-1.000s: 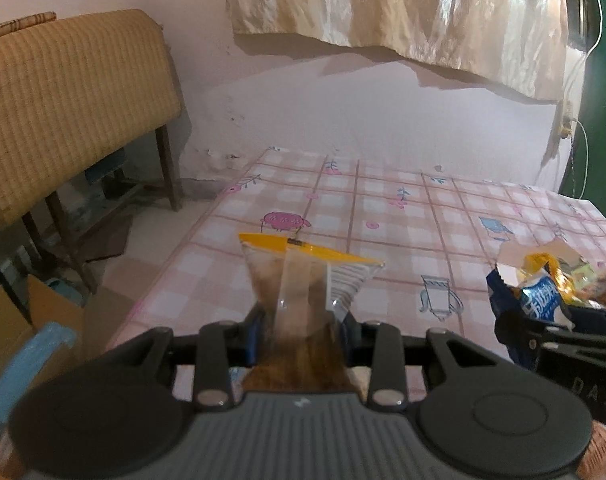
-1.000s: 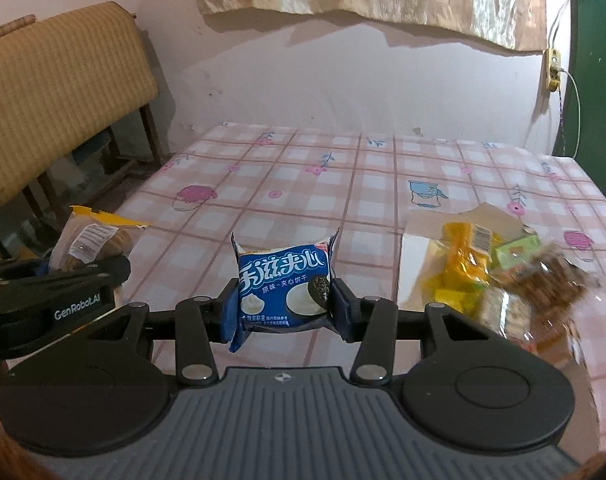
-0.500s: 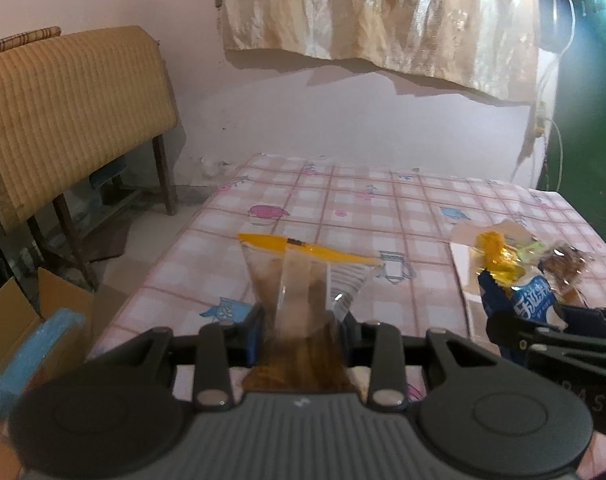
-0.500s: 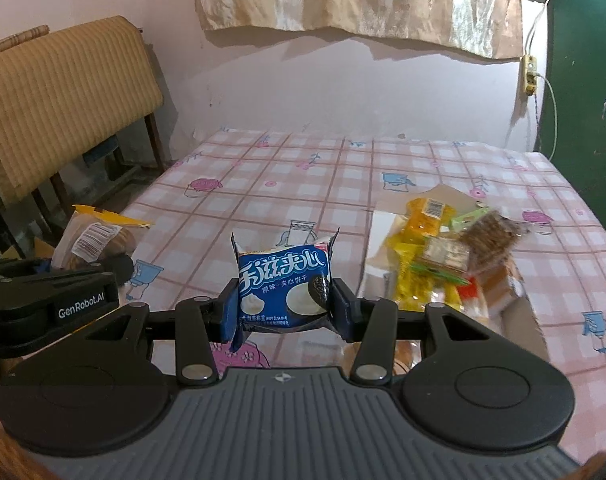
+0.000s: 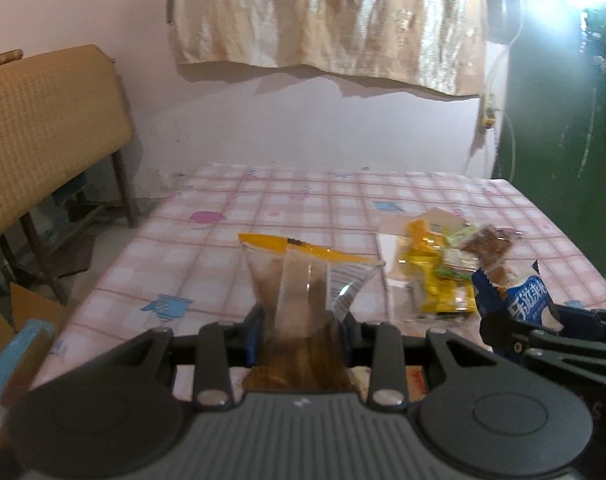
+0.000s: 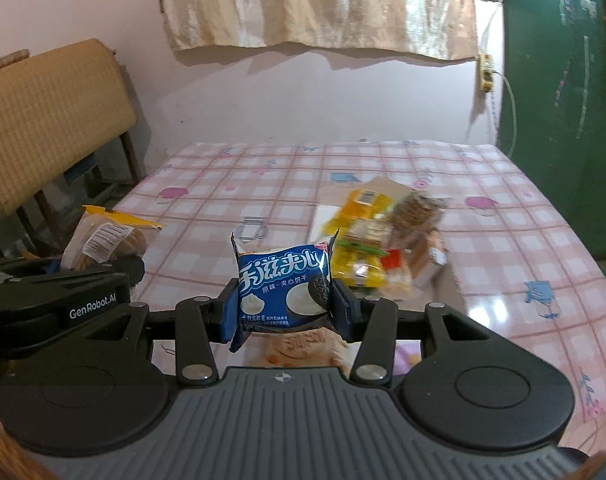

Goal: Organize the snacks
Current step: 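Carry the snack bag and blue cookie pack toward the white box with both tools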

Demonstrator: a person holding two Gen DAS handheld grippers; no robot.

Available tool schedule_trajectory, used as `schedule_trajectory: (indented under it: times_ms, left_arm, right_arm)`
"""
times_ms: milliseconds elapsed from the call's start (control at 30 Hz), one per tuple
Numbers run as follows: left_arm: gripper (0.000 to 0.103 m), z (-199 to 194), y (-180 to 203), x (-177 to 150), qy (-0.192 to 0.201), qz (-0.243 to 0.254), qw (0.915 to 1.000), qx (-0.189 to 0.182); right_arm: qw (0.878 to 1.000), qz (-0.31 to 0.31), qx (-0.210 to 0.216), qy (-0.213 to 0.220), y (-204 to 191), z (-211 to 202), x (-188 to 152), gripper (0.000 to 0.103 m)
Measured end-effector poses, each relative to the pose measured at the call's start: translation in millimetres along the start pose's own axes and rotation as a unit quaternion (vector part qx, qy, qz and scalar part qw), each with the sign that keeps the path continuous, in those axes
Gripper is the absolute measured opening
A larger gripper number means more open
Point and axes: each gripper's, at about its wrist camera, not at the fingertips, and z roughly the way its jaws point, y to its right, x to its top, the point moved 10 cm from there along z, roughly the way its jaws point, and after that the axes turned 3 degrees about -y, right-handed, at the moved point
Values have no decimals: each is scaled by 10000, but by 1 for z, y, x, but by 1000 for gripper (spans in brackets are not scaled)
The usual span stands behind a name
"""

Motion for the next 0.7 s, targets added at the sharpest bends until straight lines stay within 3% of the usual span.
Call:
schedule_trajectory:
  times_ms: [267, 700]
  left_arm:
    - [34, 7, 46, 0, -7, 212, 9989, -420]
    - [34, 24, 103, -2, -138, 528, 9945, -892]
  right_arm:
    - [9989, 209, -383, 160, 44, -24, -7, 58]
    - [9942, 708, -804, 73, 103, -19, -19, 58]
